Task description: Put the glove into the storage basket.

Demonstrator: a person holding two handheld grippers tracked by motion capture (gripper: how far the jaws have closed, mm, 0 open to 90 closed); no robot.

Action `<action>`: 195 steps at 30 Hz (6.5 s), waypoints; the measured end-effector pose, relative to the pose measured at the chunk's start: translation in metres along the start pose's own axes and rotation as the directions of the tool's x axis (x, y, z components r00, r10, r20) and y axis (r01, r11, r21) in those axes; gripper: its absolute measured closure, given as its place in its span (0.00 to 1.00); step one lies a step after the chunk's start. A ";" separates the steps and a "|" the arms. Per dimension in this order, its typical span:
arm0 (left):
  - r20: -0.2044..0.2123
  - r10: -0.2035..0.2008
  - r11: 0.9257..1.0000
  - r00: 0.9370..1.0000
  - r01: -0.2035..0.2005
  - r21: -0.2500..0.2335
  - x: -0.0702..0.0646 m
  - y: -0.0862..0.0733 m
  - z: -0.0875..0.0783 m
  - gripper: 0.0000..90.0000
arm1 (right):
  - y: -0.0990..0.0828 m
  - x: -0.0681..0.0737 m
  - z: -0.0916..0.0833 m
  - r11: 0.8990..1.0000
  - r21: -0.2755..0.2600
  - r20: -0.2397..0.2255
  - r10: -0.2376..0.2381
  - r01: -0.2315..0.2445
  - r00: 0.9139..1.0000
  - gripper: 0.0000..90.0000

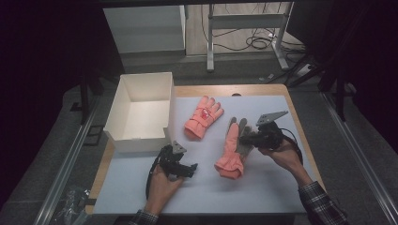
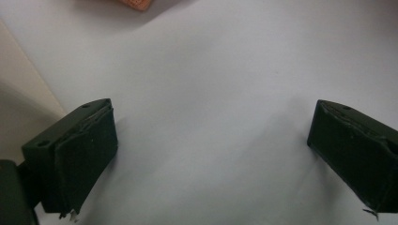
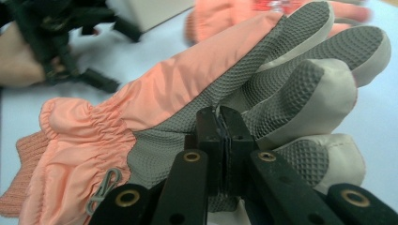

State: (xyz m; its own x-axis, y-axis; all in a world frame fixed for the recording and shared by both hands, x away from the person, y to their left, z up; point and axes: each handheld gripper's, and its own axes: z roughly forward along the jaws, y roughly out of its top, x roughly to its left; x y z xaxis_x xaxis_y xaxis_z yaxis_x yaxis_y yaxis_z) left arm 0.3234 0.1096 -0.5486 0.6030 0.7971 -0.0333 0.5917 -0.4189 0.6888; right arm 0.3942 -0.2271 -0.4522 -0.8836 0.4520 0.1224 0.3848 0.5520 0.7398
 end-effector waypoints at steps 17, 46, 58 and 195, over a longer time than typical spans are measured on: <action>0.000 0.002 1.000 1.000 -0.002 0.002 0.000 0.000 0.000 0.02 | -0.003 0.012 0.046 0.977 0.138 -0.163 -0.142 0.165 0.976 0.97; 0.000 0.003 1.000 1.000 -0.003 0.002 0.000 0.000 0.000 0.02 | 0.036 -0.003 0.055 1.000 0.001 0.120 -0.016 0.016 0.993 0.62; 0.001 0.002 1.000 1.000 -0.002 0.001 0.000 0.000 0.000 0.02 | 0.065 -0.019 0.095 0.994 -0.056 0.193 0.099 -0.090 0.976 0.50; 0.001 -0.001 1.000 1.000 0.001 0.001 0.000 0.000 0.000 0.02 | -0.007 0.052 0.025 0.990 0.112 -0.035 -0.078 0.082 0.996 0.77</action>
State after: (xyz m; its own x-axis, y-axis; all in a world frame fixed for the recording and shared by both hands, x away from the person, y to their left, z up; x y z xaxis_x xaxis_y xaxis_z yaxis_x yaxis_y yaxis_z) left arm 0.3232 0.1095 -0.5486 0.6026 0.7973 -0.0347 0.5930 -0.4182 0.6881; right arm 0.3519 -0.1904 -0.4678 -0.9198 0.3825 0.0872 0.3387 0.6619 0.6688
